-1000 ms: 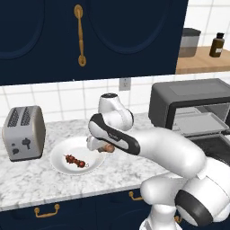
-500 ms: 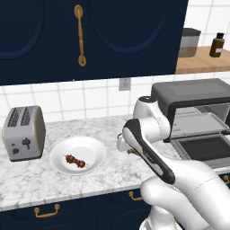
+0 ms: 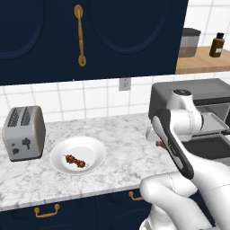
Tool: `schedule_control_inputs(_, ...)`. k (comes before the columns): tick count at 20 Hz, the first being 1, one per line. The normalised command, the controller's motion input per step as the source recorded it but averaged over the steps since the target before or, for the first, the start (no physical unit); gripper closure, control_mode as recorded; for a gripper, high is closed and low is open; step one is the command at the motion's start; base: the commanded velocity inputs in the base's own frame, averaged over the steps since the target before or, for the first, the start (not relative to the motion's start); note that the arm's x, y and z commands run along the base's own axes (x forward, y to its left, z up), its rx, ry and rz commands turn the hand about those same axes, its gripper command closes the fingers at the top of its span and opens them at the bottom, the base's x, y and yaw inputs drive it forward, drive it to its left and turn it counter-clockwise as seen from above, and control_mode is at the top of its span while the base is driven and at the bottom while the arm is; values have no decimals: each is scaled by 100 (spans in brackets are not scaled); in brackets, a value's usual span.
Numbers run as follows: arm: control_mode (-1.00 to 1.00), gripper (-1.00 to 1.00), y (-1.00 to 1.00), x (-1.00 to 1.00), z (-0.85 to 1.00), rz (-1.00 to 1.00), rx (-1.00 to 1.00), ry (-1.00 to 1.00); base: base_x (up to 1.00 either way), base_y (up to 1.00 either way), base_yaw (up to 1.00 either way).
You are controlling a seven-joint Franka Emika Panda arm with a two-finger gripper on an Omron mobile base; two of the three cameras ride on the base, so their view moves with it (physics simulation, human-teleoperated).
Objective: Pick up the kebab skewer and baguette bread, and place them inside the toaster oven. Close the toaster oven door and start by setting the timer.
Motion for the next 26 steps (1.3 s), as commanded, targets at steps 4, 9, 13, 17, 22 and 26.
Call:
schedule_control_inputs(4,-100,100,-100,13,15,-13,-7,1,0,0,0)
schedule_control_inputs(9,-100,100,-100,16,29,0,-6,0,0,0,0)
schedule_control_inputs(13,-100,100,-62,0,10,0,-5,-4,0,0,0)
schedule_control_inputs(17,-100,100,-31,19,0,0,-5,-18,0,0,0)
schedule_control_inputs(22,-100,100,-28,23,-11,4,-6,-10,0,0,0)
schedule_control_inputs(26,-100,100,-41,47,-12,3,-3,-2,0,0,0)
